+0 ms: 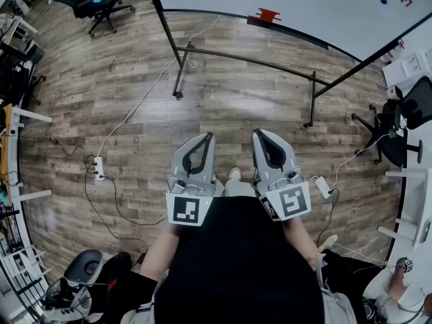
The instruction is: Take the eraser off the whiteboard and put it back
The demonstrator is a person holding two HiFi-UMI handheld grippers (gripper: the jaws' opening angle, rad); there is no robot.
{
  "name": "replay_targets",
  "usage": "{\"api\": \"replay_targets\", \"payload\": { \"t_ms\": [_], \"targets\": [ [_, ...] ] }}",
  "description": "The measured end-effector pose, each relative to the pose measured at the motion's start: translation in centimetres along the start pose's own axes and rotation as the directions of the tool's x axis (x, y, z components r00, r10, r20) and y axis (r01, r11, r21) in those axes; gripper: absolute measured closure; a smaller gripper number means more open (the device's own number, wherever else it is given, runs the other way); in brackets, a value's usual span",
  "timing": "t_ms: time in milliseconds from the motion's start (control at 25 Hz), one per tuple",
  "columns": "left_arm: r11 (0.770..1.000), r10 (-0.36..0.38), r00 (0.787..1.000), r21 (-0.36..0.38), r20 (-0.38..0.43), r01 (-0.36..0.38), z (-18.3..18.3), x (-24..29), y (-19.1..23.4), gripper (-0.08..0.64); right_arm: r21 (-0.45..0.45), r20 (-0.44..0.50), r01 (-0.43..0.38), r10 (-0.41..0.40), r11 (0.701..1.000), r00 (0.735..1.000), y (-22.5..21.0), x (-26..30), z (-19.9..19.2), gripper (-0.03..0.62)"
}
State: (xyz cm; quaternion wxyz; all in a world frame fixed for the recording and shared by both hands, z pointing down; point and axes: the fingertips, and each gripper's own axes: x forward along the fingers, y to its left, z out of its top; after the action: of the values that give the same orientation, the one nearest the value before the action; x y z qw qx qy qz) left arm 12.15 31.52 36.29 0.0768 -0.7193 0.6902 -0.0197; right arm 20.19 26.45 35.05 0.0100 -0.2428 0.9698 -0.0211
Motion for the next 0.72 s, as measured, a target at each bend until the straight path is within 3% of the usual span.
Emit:
{"api": "replay_targets", "payload": {
  "t_ms": [320, 720],
  "targets": [
    [1.0, 0.006, 1.0, -0.018, -0.016, -0.006, -1.1, -1.0, 1.8, 0.558, 0.001, -0.012, -0.003, 0.003, 1.0, 1.0, 1.9, 1.0, -0.8, 0.592],
    [0.999, -0.036, 0.999, -0.019, 0.017, 0.036, -1.0, -1.6, 2.3, 0.558, -0.013, -0.022, 0.034, -0.034, 0.999, 0.999, 3.1, 1.3, -1.1, 0.592]
  ]
}}
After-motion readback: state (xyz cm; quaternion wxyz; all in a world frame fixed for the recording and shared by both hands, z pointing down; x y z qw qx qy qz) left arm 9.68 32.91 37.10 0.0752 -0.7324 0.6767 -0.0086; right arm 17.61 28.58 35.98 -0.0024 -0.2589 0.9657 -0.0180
